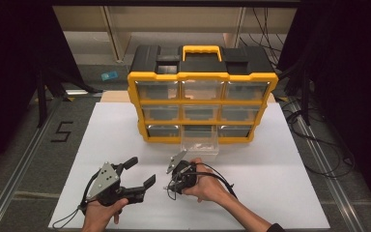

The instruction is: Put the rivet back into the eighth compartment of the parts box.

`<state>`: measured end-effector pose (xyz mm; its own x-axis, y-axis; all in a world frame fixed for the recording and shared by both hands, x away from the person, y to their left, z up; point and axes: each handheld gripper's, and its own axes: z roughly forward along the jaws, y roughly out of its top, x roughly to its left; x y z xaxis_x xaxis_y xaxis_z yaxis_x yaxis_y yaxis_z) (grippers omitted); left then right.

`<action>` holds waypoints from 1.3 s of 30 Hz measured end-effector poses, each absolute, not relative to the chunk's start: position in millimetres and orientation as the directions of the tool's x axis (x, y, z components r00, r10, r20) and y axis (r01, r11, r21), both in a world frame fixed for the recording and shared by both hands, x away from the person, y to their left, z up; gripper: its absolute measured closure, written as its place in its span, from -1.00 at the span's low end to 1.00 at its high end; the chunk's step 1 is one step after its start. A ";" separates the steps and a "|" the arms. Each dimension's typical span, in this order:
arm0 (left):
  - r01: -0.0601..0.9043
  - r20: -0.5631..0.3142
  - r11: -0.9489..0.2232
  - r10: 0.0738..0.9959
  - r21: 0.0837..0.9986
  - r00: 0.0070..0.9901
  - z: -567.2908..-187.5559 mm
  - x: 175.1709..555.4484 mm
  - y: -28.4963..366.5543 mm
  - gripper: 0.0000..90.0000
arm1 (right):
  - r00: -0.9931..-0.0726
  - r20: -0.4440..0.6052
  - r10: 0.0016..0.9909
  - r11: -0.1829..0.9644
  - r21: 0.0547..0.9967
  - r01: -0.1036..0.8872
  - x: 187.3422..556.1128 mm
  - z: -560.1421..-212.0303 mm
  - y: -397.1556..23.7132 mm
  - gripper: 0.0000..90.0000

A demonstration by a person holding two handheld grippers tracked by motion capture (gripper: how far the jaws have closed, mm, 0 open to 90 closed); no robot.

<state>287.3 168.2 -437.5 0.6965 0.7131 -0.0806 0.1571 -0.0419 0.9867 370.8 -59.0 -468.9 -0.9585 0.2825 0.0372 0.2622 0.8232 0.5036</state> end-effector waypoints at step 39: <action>0.155 -0.079 -0.042 0.714 0.987 0.696 -437.0 287.5 168.6 -0.65 | -0.956 -0.015 0.294 0.764 0.604 0.225 378.2 -422.9 -83.6 0.86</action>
<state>287.5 168.6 -437.0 0.6958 0.7139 -0.0786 0.1546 -0.0421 0.9871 378.2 -83.6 -422.9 -0.9557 0.2940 -0.0152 0.2255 0.7642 0.6043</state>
